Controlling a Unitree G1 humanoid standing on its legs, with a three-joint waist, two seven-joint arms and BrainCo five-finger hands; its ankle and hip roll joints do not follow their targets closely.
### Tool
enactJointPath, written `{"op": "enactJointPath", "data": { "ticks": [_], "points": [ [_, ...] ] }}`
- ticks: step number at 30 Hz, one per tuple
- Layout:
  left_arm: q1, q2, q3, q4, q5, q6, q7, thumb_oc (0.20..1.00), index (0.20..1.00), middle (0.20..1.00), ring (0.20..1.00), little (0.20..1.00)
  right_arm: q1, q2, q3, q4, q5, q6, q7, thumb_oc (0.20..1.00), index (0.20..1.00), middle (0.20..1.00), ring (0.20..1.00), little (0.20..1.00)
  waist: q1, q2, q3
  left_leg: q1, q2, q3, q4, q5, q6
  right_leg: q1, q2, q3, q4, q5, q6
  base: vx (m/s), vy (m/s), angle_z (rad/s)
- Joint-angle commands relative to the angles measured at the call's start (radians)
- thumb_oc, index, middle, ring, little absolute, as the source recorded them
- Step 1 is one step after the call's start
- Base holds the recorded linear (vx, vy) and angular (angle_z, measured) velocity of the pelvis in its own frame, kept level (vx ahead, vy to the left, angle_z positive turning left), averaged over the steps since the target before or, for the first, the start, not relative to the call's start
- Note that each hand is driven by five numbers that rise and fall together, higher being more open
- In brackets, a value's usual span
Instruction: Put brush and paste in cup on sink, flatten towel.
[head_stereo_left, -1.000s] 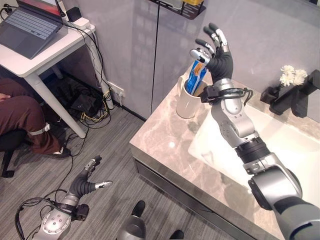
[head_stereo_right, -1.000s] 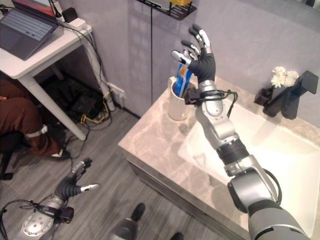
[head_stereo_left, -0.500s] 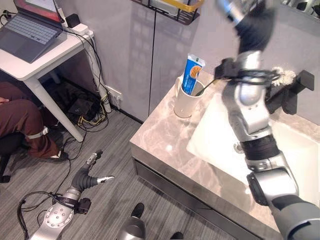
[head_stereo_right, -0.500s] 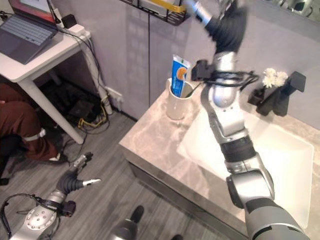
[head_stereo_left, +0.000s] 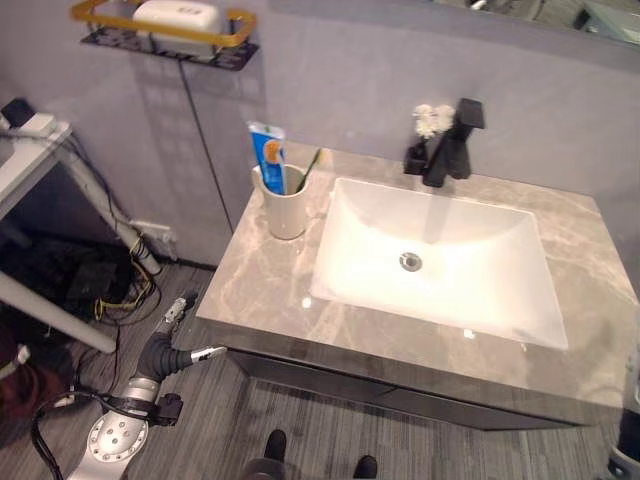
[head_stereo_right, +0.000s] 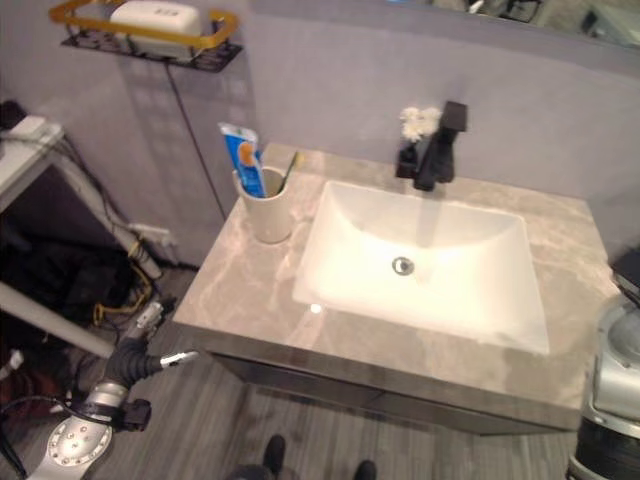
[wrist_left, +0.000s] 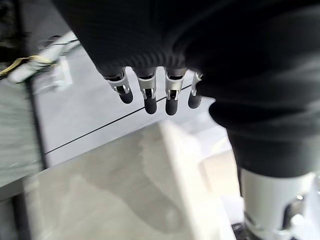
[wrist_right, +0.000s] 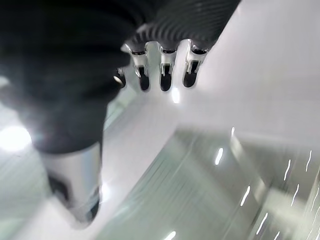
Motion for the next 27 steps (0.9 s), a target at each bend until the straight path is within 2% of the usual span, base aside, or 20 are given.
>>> {"op": "enactJointPath", "data": {
  "ticks": [1,5,7,8,9,10,12,13,14,17,18,19,21,22,25,26,27],
  "points": [
    [-0.004,0.043,0.031,-0.077,-0.011,-0.079,0.04,1.0,1.0,1.0,1.0,1.0,-0.017,-0.031,-0.027,0.114,-0.058,0.037,-0.121,1.0,1.0,1.0,1.0,1.0,-0.004,-0.024,-0.058,-0.027,0.01,0.012,-0.011,-0.013,0.014,-0.008,-0.045,0.023,0.001,0.038,0.053,0.01,-0.001,-0.1],
    [-0.022,0.042,0.04,-0.109,-0.018,-0.088,0.061,1.0,1.0,1.0,1.0,1.0,0.013,-0.026,-0.069,0.239,-0.021,0.048,-0.193,1.0,1.0,1.0,1.0,1.0,-0.024,-0.01,-0.061,-0.02,0.012,0.025,-0.011,-0.019,0.016,-0.011,-0.045,0.038,0.001,0.039,0.053,0.01,0.003,-0.04],
    [-0.036,0.035,0.057,-0.129,-0.029,-0.094,0.075,1.0,1.0,1.0,1.0,1.0,0.059,-0.003,-0.106,0.34,-0.013,0.075,-0.254,1.0,1.0,1.0,1.0,1.0,-0.052,0.005,-0.06,-0.013,0.016,0.041,-0.011,-0.024,0.017,-0.017,-0.045,0.056,0.001,0.041,0.053,0.0,0.01,-0.14],
    [-0.036,0.036,0.055,-0.13,-0.03,-0.094,0.075,1.0,1.0,1.0,1.0,1.0,0.06,-0.006,-0.106,0.347,-0.009,0.071,-0.257,1.0,1.0,1.0,1.0,1.0,-0.05,0.004,-0.061,-0.012,0.016,0.042,-0.011,-0.024,0.017,-0.017,-0.045,0.057,0.001,0.041,0.053,0.0,0.011,-0.24],
    [-0.044,0.035,0.054,-0.133,-0.022,-0.095,0.085,1.0,1.0,1.0,1.0,1.0,0.07,-0.001,-0.111,0.441,0.01,0.084,-0.302,1.0,1.0,1.0,1.0,1.0,-0.057,0.011,-0.06,-0.008,0.016,0.048,-0.011,-0.027,0.018,-0.019,-0.045,0.063,0.001,0.042,0.053,0.01,0.015,-0.27],
    [-0.052,0.035,0.05,-0.129,-0.013,-0.095,0.096,1.0,1.0,1.0,1.0,1.0,0.075,0.011,-0.108,0.536,0.063,0.072,-0.324,1.0,1.0,1.0,1.0,1.0,-0.064,0.016,-0.059,-0.005,0.018,0.054,-0.011,-0.032,0.02,-0.02,-0.045,0.071,0.001,0.042,0.053,0.01,0.015,-0.28],
    [-0.052,0.035,0.05,-0.129,-0.013,-0.095,0.096,1.0,1.0,1.0,1.0,1.0,0.074,0.008,-0.107,0.54,0.064,0.069,-0.324,1.0,1.0,1.0,1.0,1.0,-0.064,0.016,-0.058,-0.004,0.018,0.055,-0.011,-0.032,0.02,-0.02,-0.045,0.071,0.001,0.042,0.053,0.01,0.012,-0.17],
    [-0.063,0.027,0.042,-0.125,-0.009,-0.092,0.103,1.0,1.0,1.0,1.0,1.0,0.079,0.055,-0.113,0.654,0.166,0.028,-0.335,1.0,1.0,1.0,1.0,1.0,-0.074,0.021,-0.058,0.002,0.016,0.06,-0.011,-0.038,0.024,-0.02,-0.045,0.076,0.001,0.041,0.053,0.04,0.045,-0.13],
    [-0.066,0.025,0.037,-0.114,-0.008,-0.089,0.104,1.0,1.0,1.0,1.0,1.0,0.087,0.065,-0.106,0.813,0.29,-0.027,-0.309,1.0,1.0,1.0,1.0,1.0,-0.078,0.017,-0.056,0.013,0.011,0.065,-0.011,-0.044,0.03,-0.015,-0.05,0.083,0.001,0.04,0.053,0.03,0.064,-0.09],
    [-0.069,0.024,0.03,-0.112,-0.016,-0.093,0.09,1.0,1.0,1.0,1.0,1.0,0.098,0.082,-0.059,1.068,0.439,-0.032,-0.217,1.0,1.0,1.0,1.0,1.0,-0.076,0.011,-0.04,0.016,-0.01,0.074,0.026,-0.053,0.041,-0.002,-0.067,0.09,0.006,0.048,0.051,0.02,0.062,-0.11],
    [-0.073,0.03,0.028,-0.113,-0.022,-0.096,0.083,1.0,1.0,1.0,1.0,1.0,0.09,0.073,-0.038,1.16,0.504,-0.044,-0.163,1.0,1.0,1.0,1.0,1.0,-0.073,0.006,-0.027,0.001,-0.018,0.072,0.072,-0.08,0.044,0.007,-0.075,0.093,0.012,0.04,0.052,0.01,0.045,-0.11],
    [-0.073,0.03,0.029,-0.113,-0.023,-0.096,0.083,1.0,1.0,1.0,1.0,1.0,0.088,0.07,-0.036,1.165,0.508,-0.046,-0.159,1.0,1.0,1.0,1.0,1.0,-0.073,0.006,-0.027,0.0,-0.018,0.071,0.077,-0.085,0.044,0.008,-0.075,0.093,0.012,0.039,0.053,-0.02,0.064,-0.06],
    [-0.087,0.041,0.02,-0.131,-0.018,-0.1,0.069,1.0,1.0,1.0,1.0,1.0,0.073,0.115,-0.002,1.289,0.66,-0.041,-0.041,1.0,1.0,1.0,1.0,1.0,-0.065,0.006,0.002,-0.031,-0.037,0.06,0.125,-0.108,0.055,-0.006,-0.092,0.086,0.071,0.029,0.051,-0.05,0.107,0.0],
    [-0.089,0.043,0.02,-0.131,-0.018,-0.1,0.069,1.0,1.0,1.0,1.0,1.0,0.072,0.109,-0.001,1.303,0.675,-0.046,-0.024,1.0,1.0,1.0,1.0,1.0,-0.067,0.004,0.003,-0.035,-0.039,0.058,0.133,-0.112,0.056,-0.01,-0.095,0.086,0.082,0.023,0.052,-0.03,0.13,0.06],
    [-0.118,0.042,0.012,-0.153,-0.012,-0.111,0.066,1.0,1.0,1.0,1.0,1.0,0.053,0.185,0.064,1.398,0.797,-0.009,0.135,1.0,1.0,1.0,1.0,1.0,-0.063,0.009,0.021,-0.031,-0.047,0.053,0.132,-0.122,0.07,-0.037,-0.113,0.079,0.153,0.023,0.057,-0.01,0.16,0.11],
    [-0.128,0.041,0.006,-0.156,-0.009,-0.111,0.061,1.0,1.0,1.0,1.0,1.0,0.047,0.227,0.133,1.448,0.821,0.041,0.234,1.0,1.0,1.0,1.0,1.0,-0.064,0.008,0.035,-0.015,-0.054,0.057,0.126,-0.128,0.081,-0.056,-0.125,0.089,0.198,0.045,0.064,-0.01,0.172,0.03],
    [-0.126,0.041,0.01,-0.155,-0.009,-0.112,0.061,1.0,1.0,1.0,1.0,1.0,0.045,0.224,0.138,1.456,0.828,0.041,0.245,1.0,1.0,1.0,1.0,1.0,-0.064,0.004,0.038,-0.012,-0.056,0.062,0.124,-0.127,0.083,-0.059,-0.128,0.095,0.205,0.044,0.066,0.0,0.163,0.02]
  ]
}}
